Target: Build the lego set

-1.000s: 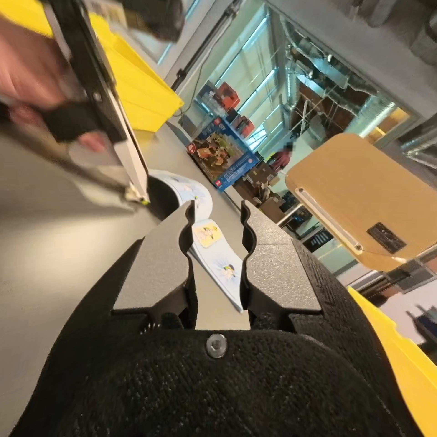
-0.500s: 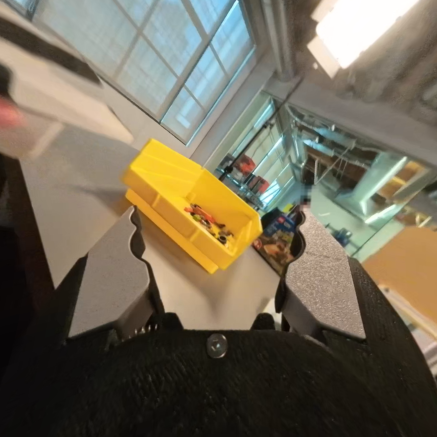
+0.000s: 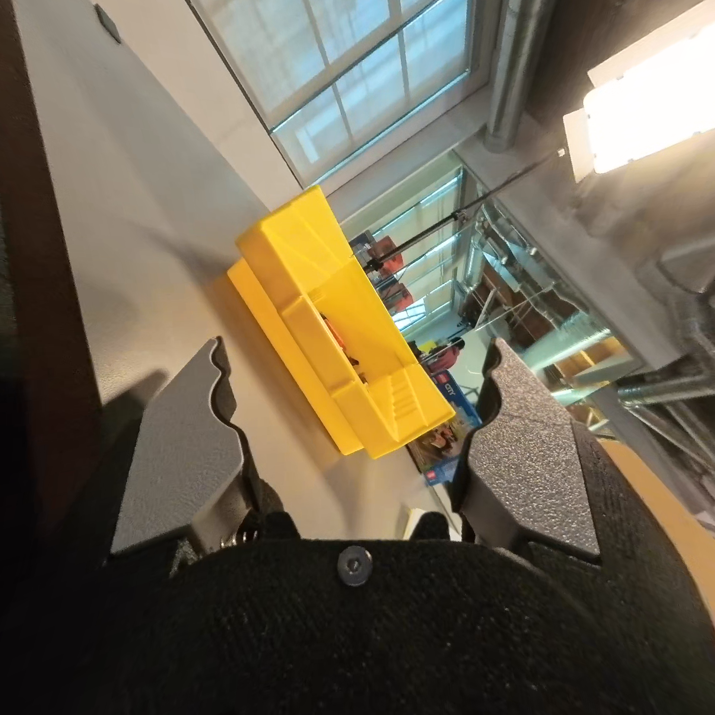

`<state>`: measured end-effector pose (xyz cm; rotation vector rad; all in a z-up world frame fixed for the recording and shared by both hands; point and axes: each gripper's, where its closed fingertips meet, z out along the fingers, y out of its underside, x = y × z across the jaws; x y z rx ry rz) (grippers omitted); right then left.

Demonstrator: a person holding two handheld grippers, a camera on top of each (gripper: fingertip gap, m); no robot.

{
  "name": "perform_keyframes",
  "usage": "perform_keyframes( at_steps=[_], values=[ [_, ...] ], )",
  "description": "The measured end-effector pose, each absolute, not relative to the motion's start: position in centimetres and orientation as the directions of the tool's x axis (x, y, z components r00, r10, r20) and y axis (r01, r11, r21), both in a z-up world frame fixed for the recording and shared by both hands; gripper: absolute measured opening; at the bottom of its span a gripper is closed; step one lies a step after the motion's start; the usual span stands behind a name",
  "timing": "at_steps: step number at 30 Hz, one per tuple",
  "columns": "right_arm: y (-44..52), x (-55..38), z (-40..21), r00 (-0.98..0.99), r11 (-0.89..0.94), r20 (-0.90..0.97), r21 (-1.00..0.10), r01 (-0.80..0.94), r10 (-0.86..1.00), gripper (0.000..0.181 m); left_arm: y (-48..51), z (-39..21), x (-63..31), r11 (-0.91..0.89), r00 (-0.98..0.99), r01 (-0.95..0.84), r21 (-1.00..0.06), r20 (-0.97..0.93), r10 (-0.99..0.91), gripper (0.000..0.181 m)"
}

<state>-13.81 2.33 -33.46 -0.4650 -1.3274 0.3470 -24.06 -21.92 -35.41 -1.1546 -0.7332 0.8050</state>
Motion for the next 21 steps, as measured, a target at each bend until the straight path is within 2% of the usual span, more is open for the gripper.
perform_keyframes(
  at_steps=[5, 9, 12, 18, 21],
  values=[
    [2.7, -13.1, -32.2, 0.188, 0.753, 0.734, -0.654, -0.064, 0.653, 0.126, -23.5, -37.3, -25.3, 0.154, 0.451, -0.088, -0.984, 0.098, 0.887, 0.107],
    [2.8, -12.0, -30.5, 0.152, 0.613, 0.594, -0.768, -0.187, 0.79, 0.122, -27.9, -37.2, -24.7, 0.171, 0.295, -0.101, -0.98, 0.134, 0.946, 0.109],
    [3.7, -11.2, -29.5, 0.132, 0.496, 0.478, -0.832, -0.25, 0.868, 0.122, -30.9, -37.5, -23.9, 0.109, 0.16, -0.096, -0.989, 0.092, 0.983, 0.11],
    [1.3, -10.1, -28.5, -0.08, 0.294, 0.349, -0.876, -0.381, 0.934, 0.122, -37.2, -38.1, -19.3, -0.14, -0.043, -0.049, -0.989, -0.137, 0.99, 0.108],
    [-0.8, -9.2, -28.2, -0.191, 0.249, 0.36, -0.864, -0.439, 0.913, 0.12, -40.3, -38.0, -16.7, -0.14, -0.116, -0.048, -0.989, -0.133, 0.984, 0.107]
  ],
)
